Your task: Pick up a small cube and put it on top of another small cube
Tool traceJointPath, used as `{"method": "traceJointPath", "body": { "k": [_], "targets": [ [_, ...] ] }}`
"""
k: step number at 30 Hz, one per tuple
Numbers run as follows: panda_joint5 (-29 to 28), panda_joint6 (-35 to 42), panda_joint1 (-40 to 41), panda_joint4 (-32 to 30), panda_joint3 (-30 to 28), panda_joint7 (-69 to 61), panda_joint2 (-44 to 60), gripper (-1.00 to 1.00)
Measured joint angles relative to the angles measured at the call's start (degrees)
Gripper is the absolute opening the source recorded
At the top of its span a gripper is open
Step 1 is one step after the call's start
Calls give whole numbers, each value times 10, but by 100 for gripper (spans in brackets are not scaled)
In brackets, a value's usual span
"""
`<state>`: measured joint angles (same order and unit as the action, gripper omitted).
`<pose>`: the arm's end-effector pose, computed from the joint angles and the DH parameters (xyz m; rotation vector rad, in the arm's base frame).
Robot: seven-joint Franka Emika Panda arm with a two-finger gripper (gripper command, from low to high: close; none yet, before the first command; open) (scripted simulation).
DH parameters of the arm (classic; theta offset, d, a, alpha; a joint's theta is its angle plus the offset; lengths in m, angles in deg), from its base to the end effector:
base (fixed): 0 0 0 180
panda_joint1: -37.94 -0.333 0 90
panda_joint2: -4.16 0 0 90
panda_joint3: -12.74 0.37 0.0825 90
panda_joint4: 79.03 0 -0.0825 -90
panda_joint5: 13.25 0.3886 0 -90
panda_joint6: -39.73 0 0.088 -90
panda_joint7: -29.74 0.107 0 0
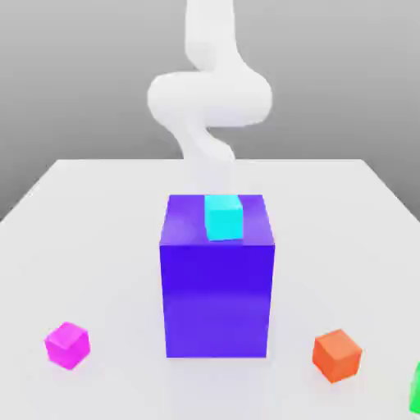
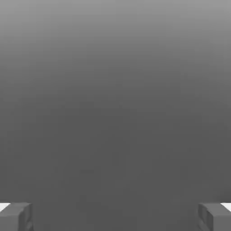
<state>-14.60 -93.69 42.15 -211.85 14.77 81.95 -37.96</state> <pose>0.3400 -0.0072 0.7214 -2.4090 1.2231 -0.9858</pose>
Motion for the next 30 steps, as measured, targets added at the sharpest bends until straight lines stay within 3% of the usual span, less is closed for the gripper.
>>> {"method": "traceJointPath", "body": {
  "k": [15,24,30],
  "targets": [
    [-98,-97,217,-61,84,396,227,0],
    [-141,-155,293,-98,78,620,360,0],
    [-126,-199,334,-124,62,738,442,0]
  ]
}}
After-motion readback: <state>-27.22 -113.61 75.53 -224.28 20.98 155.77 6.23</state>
